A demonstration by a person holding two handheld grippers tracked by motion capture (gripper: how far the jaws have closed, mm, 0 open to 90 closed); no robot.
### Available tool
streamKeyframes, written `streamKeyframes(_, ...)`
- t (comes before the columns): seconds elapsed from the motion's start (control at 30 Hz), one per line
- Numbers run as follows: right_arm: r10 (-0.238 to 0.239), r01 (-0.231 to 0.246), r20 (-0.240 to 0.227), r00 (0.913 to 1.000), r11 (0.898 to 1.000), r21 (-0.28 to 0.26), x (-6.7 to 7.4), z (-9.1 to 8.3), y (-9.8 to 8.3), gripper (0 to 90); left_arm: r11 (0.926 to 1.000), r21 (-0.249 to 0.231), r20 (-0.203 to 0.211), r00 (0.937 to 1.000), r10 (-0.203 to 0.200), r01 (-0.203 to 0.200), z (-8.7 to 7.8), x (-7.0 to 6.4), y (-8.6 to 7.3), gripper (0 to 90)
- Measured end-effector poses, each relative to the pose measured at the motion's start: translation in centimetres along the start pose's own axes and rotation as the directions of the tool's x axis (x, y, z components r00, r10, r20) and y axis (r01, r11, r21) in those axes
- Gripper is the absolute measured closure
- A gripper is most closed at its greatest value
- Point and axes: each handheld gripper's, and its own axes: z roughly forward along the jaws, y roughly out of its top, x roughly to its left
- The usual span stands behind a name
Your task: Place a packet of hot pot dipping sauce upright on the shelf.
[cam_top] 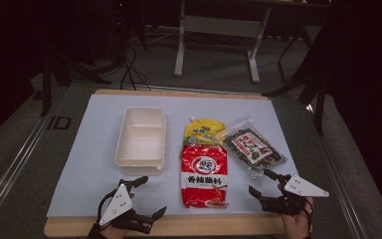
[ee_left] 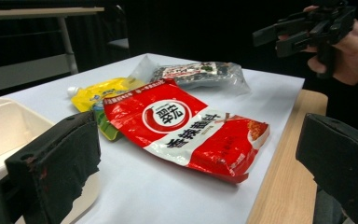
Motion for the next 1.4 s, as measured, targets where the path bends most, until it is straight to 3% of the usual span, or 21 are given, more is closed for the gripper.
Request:
streamKeyframes(0.03, 0.013, -0.012, -0.025, 0.9996, 1.000, 0.012, 0.0, 0.1, 0.0, 16.8, 1.0000, -0.004, 0.001, 1.0000, -0.005, 0.005, 0.0, 0.1, 0.0, 0.9)
streamKeyframes(0.2, 0.013, -0.011, -0.034, 0.9994, 0.999, 0.039, 0.0, 0.4, -0.1, 15.0, 0.9999, 0.003, 0.011, 0.9999, -0.012, 0.012, 0.5, 0.3, -0.3, 0.9)
streamKeyframes(0.47, -0.035, 0.037, -0.034, 0.9988, 0.998, 0.054, 0.8, 0.9, 0.2, 14.0, 1.0000, 0.006, 0.031, 0.9995, -0.003, 0.003, 0.7, -0.2, -0.3, 0.9)
streamKeyframes(0.63, 0.016, -0.015, -0.075, 0.9971, 1.000, 0.011, 1.2, 0.8, 1.2, 14.2, 1.0000, 0.001, 0.031, 0.9995, -0.005, 0.005, 0.6, -0.2, -0.3, 0.9)
streamKeyframes(0.83, -0.049, 0.048, -0.028, 0.9984, 0.999, -0.018, 1.6, 0.6, 3.2, 13.2, 1.0000, 0.004, 0.043, 0.9991, -0.008, 0.008, 0.7, -0.2, -0.3, 0.9)
streamKeyframes(0.93, -0.058, 0.057, -0.032, 0.9978, 0.998, -0.014, 1.5, 0.8, 3.9, 11.4, 1.0000, 0.006, 0.041, 0.9991, -0.007, 0.007, 0.7, -0.2, -0.3, 0.9)
streamKeyframes(1.13, -0.092, 0.092, -0.040, 0.9950, 0.996, -0.001, 1.3, 2.0, 6.1, 10.3, 0.9999, 0.012, 0.043, 0.9991, -0.005, 0.004, 0.8, -0.3, -0.4, 1.0)
streamKeyframes(1.23, -0.063, 0.064, -0.068, 0.9957, 0.998, 0.010, 0.8, 2.8, 6.6, 10.3, 0.9999, 0.014, 0.043, 0.9990, -0.005, 0.004, 0.8, -0.3, -0.4, 0.9)
streamKeyframes(1.4, -0.081, 0.085, -0.095, 0.9922, 0.996, 0.038, 0.3, 4.5, 7.1, 10.2, 0.9999, 0.014, 0.043, 0.9990, -0.008, 0.008, 0.8, -0.2, -0.4, 0.9)
